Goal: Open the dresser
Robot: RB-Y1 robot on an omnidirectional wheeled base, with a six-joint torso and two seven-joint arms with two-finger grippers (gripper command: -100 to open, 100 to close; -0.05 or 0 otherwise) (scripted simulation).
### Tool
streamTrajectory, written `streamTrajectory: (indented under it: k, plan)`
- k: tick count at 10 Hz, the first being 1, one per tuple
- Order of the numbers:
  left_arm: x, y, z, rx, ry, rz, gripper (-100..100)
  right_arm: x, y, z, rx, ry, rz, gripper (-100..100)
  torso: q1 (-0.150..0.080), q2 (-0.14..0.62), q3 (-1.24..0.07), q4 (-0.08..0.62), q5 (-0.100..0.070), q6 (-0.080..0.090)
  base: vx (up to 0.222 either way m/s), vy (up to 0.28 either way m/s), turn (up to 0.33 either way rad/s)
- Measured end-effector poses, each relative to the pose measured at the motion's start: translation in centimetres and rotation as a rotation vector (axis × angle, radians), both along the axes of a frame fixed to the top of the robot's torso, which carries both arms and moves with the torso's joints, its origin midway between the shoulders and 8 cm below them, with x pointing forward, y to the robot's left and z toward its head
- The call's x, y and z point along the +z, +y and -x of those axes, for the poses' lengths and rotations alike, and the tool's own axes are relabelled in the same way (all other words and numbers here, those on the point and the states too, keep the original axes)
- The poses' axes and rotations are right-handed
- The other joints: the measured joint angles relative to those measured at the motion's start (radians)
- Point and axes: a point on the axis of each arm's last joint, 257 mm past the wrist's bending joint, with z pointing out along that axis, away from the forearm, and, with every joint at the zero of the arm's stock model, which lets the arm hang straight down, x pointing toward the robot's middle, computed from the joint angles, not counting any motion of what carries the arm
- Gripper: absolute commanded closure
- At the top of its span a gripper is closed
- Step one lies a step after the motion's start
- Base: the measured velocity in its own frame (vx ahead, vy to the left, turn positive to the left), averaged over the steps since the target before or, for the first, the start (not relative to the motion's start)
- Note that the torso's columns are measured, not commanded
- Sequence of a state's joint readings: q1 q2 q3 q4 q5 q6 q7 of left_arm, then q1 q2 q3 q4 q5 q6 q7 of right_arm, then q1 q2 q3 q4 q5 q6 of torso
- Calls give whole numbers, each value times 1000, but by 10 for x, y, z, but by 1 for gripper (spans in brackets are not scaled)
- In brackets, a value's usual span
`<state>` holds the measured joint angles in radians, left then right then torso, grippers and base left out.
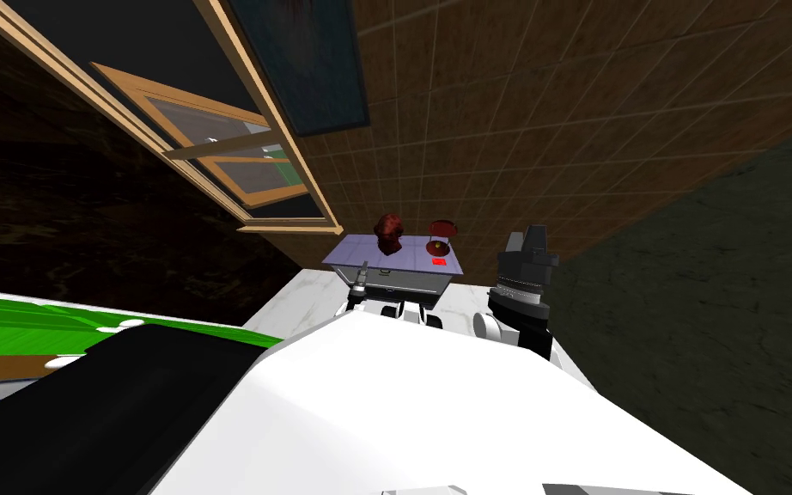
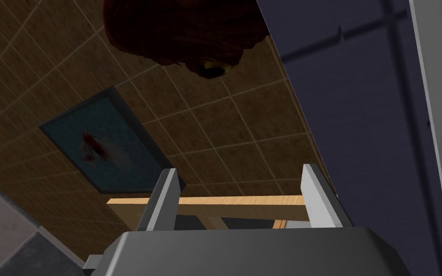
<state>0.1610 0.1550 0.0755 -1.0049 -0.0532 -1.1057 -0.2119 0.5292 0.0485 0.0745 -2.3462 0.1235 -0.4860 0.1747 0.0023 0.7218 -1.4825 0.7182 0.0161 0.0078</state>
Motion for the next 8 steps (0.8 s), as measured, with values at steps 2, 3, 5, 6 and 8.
streamTrajectory:
  k: [2, 3, 5, 6, 8]
  plan:
    - [-7, 1, 5, 1, 10, 6, -100, 0, 0, 0, 0, 0, 0, 0, -1, 1, 0, 0, 0, 0, 3, -24, 18]
    - [-12, 0, 6, 3, 18, 9, -100, 0, 0, 0, 0, 0, 0, 0, 0, 0, 0, 0, 1, 1, -4, -2, -15]
    - [-18, 0, 8, 4, 27, 12, -100, 0, 0, 0, 0, 0, 0, 0, -1, 0, 0, 0, 0, 0, 1, -29, 0]
    - [-33, -7, 14, -1, 61, 23, -100, 0, 0, 0, 0, 0, 0, 0, -2, 3, 0, 8, -7, -2, -14, -65, -5]
    - [-56, -13, 22, -5, 113, 38, -100, 0, 0, 0, 0, 0, 0, 0, -4, 14, 6, 19, -16, -7, 11, -60, 23]
